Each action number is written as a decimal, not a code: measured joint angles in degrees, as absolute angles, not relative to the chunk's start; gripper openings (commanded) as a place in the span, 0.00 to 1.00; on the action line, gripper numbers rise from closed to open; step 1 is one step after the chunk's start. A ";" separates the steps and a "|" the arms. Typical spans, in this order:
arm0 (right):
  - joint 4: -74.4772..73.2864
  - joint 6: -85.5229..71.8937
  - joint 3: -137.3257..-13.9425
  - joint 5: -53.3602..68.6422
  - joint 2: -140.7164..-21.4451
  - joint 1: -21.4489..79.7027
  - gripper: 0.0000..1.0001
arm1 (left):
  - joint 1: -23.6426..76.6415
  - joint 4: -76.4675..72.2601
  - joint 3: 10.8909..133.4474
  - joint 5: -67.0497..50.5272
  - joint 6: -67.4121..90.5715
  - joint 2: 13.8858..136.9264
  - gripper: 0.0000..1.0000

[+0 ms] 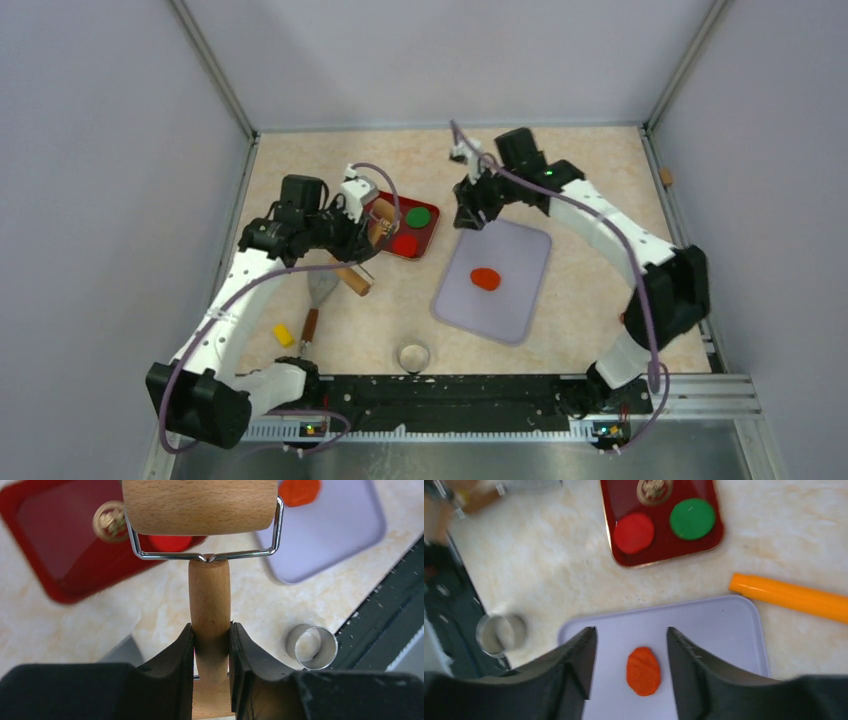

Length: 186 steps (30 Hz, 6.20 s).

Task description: Roll out the dumpling wrappers from the dough

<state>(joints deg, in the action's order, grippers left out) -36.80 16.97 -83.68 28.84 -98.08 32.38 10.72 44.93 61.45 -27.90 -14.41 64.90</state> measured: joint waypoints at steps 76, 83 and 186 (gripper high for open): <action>-44.47 0.36 -61.60 29.28 -88.14 10.79 0.00 | 49.71 9.52 76.93 -27.24 -14.28 112.07 0.00; -45.60 0.40 -65.06 30.79 -91.68 13.56 0.00 | 48.34 11.97 74.39 -26.72 -13.61 109.56 0.00; -57.28 -2.48 -67.61 44.34 -80.42 -3.97 0.00 | 50.74 -5.32 80.84 -32.08 -17.89 113.10 0.00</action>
<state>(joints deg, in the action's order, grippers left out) -57.28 -2.48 -67.61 44.34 -80.42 -3.97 50.74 -5.32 80.84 -32.08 -17.89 113.10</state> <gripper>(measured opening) 0.363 0.086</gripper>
